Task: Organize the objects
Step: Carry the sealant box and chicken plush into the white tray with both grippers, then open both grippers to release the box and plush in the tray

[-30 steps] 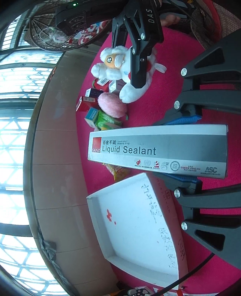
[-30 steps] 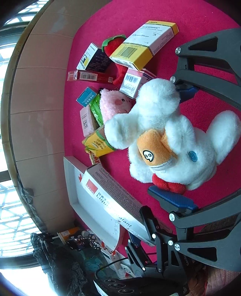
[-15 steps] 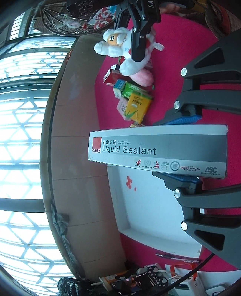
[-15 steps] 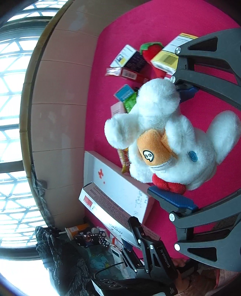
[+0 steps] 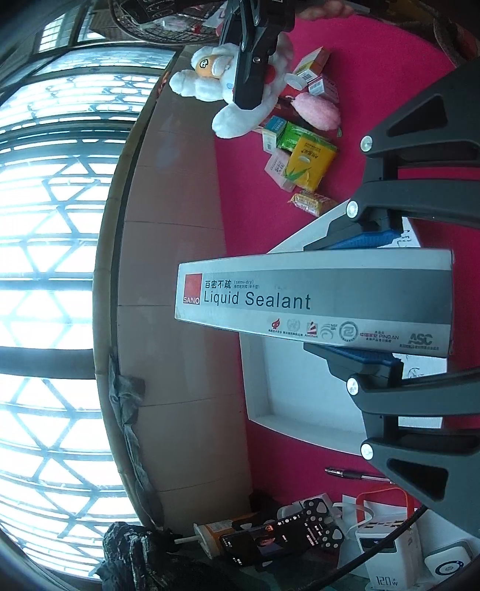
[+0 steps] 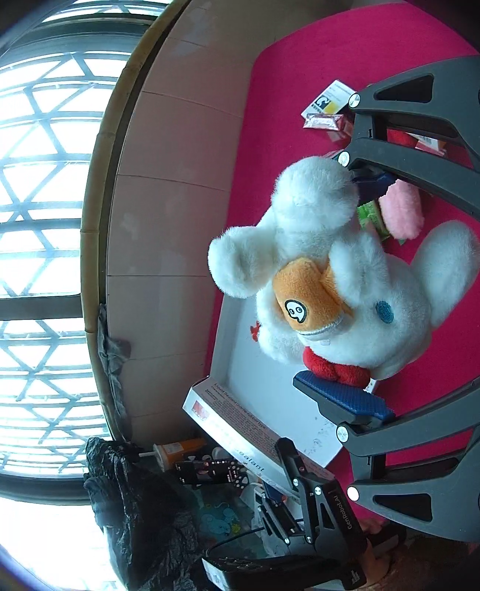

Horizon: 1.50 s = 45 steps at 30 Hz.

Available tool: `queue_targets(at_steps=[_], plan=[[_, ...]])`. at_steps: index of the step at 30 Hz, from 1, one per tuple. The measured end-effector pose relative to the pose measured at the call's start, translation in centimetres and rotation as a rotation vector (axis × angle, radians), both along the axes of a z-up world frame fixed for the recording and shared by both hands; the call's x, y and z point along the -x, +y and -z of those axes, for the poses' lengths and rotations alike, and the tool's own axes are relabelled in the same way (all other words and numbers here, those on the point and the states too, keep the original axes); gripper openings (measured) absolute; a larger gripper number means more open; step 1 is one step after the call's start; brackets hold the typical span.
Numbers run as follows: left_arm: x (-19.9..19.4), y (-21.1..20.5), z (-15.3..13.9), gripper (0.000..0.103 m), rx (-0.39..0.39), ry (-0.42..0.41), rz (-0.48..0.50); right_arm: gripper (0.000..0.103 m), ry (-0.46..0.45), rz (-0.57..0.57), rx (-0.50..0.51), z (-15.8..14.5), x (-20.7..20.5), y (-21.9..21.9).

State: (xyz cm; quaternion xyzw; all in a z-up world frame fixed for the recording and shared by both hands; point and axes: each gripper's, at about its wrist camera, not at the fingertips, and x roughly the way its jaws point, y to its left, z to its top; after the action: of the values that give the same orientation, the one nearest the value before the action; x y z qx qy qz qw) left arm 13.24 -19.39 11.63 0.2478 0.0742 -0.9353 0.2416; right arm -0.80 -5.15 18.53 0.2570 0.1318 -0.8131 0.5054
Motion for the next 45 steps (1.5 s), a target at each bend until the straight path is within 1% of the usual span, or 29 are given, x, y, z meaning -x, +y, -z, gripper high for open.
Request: queue_targets(at_steps=[2,6,8,15,19,23,26,28,30,33,35,37,38,39,40,41,45], plan=[[0.2,-1.2,-0.2,0.043,-0.013,0.001,-0.012,0.082,-0.02,-0.015,0.003,-0.4,0.1,-1.2],[0.6,-3.8,-0.5,0.043,-0.035,-0.009,-0.045,0.083,-0.031,-0.044,-0.001,-0.6,-0.5,-3.7],[1.2,-5.1,-0.4,0.043,-0.066,-0.015,-0.047,0.083,-0.049,-0.057,-0.003,-0.3,-0.6,-5.1],[4.2,-9.7,1.0,0.043,-0.165,-0.065,-0.087,0.083,-0.17,-0.056,-0.023,2.1,0.1,-10.3],[5.1,-11.3,2.0,0.043,-0.203,-0.084,-0.109,0.083,-0.196,-0.034,-0.054,4.1,0.9,-12.8],[5.7,-12.4,3.2,0.043,-0.238,-0.093,-0.116,0.083,-0.221,-0.021,-0.055,5.3,1.1,-14.5],[5.9,-12.9,4.1,0.043,-0.252,-0.106,-0.121,0.084,-0.208,-0.05,-0.066,5.9,0.4,-15.7],[5.9,-13.5,4.8,0.043,-0.263,-0.115,-0.137,0.084,-0.178,-0.044,-0.079,6.4,0.1,-16.4],[5.9,-13.9,5.5,0.044,-0.267,-0.127,-0.148,0.085,-0.178,-0.047,-0.092,7.2,0.3,-16.9],[5.8,-14.0,5.8,0.044,-0.288,-0.119,-0.146,0.085,-0.15,-0.028,-0.119,8.4,0.4,-17.2],[5.9,-13.9,5.6,0.044,-0.27,-0.116,-0.143,0.086,-0.13,-0.02,-0.127,9.1,0.5,-17.2],[6.1,-13.6,5.5,0.055,-0.235,-0.135,-0.156,0.088,-0.139,-0.024,-0.131,9.5,0.7,-17.1],[6.1,-13.6,5.5,0.075,-0.229,-0.136,-0.174,0.089,-0.15,-0.03,-0.125,9.6,0.9,-17.0],[6.0,-13.7,5.4,0.091,-0.231,-0.131,-0.189,0.091,-0.157,-0.033,-0.115,9.6,1.1,-16.7],[5.7,-13.7,5.3,0.095,-0.234,-0.114,-0.201,0.096,-0.154,-0.023,-0.105,9.5,1.3,-16.3],[5.5,-13.8,5.2,0.103,-0.239,-0.101,-0.207,0.103,-0.147,-0.018,-0.097,9.4,1.4,-16.1],[4.8,-13.0,4.5,0.103,-0.206,-0.082,-0.249,0.103,-0.106,-0.01,-0.05,8.5,1.0,-14.5]])
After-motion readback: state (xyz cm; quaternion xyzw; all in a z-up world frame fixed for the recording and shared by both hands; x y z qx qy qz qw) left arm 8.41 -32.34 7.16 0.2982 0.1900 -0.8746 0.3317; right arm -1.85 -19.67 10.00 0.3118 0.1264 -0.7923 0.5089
